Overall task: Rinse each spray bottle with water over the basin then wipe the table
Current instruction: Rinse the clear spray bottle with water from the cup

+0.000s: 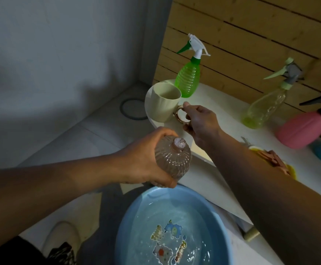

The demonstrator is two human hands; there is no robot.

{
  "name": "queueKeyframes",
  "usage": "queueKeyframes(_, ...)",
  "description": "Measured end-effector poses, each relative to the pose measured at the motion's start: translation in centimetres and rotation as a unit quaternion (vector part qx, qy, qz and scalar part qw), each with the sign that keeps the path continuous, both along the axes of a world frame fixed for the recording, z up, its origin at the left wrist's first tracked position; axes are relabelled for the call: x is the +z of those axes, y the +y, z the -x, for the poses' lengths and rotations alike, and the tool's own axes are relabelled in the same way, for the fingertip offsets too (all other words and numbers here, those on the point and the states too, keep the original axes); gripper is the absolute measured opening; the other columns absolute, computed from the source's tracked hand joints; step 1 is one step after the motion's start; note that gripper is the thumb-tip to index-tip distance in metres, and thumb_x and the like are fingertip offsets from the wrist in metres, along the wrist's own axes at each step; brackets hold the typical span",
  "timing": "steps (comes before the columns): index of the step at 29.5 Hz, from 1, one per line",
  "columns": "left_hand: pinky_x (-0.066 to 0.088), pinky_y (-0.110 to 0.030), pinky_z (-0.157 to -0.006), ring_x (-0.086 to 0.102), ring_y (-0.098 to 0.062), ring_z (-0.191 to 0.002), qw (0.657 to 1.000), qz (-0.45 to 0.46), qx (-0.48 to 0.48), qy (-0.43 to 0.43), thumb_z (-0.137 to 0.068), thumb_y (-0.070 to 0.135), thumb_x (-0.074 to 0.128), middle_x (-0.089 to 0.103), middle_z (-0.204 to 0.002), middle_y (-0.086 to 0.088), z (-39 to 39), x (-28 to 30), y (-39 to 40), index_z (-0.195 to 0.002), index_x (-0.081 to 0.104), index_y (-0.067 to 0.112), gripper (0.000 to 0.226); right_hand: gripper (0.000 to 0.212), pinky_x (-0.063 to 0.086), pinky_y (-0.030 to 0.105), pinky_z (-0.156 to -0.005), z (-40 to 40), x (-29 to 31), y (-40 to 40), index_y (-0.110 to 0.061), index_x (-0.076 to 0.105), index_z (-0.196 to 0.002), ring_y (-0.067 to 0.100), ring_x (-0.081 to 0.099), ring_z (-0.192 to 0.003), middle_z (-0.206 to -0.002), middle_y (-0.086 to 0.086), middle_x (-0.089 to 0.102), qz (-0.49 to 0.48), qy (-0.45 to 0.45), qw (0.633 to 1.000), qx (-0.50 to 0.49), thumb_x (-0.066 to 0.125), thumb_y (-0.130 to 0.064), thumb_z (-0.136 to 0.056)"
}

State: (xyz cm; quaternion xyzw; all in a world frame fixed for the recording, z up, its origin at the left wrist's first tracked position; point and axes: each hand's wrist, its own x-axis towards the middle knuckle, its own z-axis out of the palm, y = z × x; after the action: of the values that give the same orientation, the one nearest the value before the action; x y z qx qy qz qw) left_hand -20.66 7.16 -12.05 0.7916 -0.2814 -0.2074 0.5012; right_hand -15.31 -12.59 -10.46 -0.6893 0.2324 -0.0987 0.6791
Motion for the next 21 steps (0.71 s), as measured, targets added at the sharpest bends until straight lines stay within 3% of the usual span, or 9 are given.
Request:
queueKeyframes(8, 0.058, -0.027, -0.091, 0.06, 0.006, -0.108, 1.0, -0.006, -0.004, -0.024, -0.051, 0.032, 0.103, 0.059, -0.124, 0.021, -0.2, -0.3, -0.1, -0.134, 0.042, 0.047, 0.103, 0.032, 0.041, 0.026, -0.051, 0.3, 0.6, 0.1, -0.005, 0.07, -0.102, 0.013, 0.047, -0.051, -0.079, 0.004, 0.061, 0.074, 0.018, 0.997, -0.002, 0.072, -0.036, -0.093)
queueKeyframes(11, 0.058, -0.027, -0.092, 0.06, 0.005, -0.109, 1.0, -0.01, -0.004, -0.026, -0.051, 0.033, 0.102, 0.058, -0.125, 0.021, -0.4, -0.3, -0.1, -0.134, 0.041, 0.048, 0.104, 0.042, 0.04, 0.023, -0.047, 0.9, 1.6, -0.1, -0.009, 0.067, -0.106, 0.01, 0.058, -0.051, -0.078, -0.001, 0.065, 0.104, 0.028, 0.994, 0.012, 0.077, -0.045, -0.087)
queueKeyframes(13, 0.058, -0.027, -0.091, 0.061, 0.003, -0.11, 1.0, -0.009, -0.006, -0.023, -0.051, 0.033, 0.102, 0.059, -0.124, 0.021, -0.5, -0.3, -0.3, -0.133, 0.041, 0.05, 0.104, 0.043, 0.042, 0.023, -0.047, 1.6, 3.2, -1.0, -0.014, 0.066, -0.11, 0.009, 0.064, -0.056, -0.086, -0.004, 0.07, 0.177, 0.032, 0.983, 0.022, 0.076, -0.049, -0.086)
queueKeyframes(17, 0.056, -0.017, -0.081, 0.062, 0.008, -0.103, 1.0, 0.009, 0.007, -0.017, -0.053, 0.024, 0.102, 0.062, -0.118, 0.021, -0.4, -0.1, -0.9, -0.13, 0.045, 0.047, 0.099, 0.026, 0.05, 0.031, -0.058, 4.0, 6.6, -5.9, -0.018, 0.073, -0.093, 0.014, 0.062, -0.062, -0.083, 0.001, 0.072, 0.404, 0.032, 0.913, 0.04, 0.072, -0.043, -0.09)
queueKeyframes(19, 0.055, -0.012, -0.073, 0.061, 0.01, -0.102, 1.0, 0.022, 0.006, -0.01, -0.054, 0.02, 0.101, 0.062, -0.117, 0.018, -0.2, 0.1, -1.6, -0.13, 0.046, 0.045, 0.096, 0.026, 0.051, 0.034, -0.063, 5.7, 8.0, -9.4, -0.014, 0.07, -0.081, 0.018, 0.062, -0.063, -0.079, 0.006, 0.072, 0.468, 0.099, 0.877, 0.046, 0.071, -0.038, -0.092)
queueKeyframes(21, 0.057, -0.015, -0.071, 0.062, 0.004, -0.104, 1.0, 0.029, -0.001, -0.002, -0.055, 0.017, 0.1, 0.061, -0.119, 0.016, 0.1, 0.2, -2.4, -0.13, 0.047, 0.044, 0.096, 0.032, 0.056, 0.04, -0.072, 7.5, 8.7, -13.2, -0.008, 0.069, -0.083, 0.027, 0.066, -0.074, -0.083, 0.012, 0.072, 0.515, 0.202, 0.832, 0.029, 0.069, -0.039, -0.093)
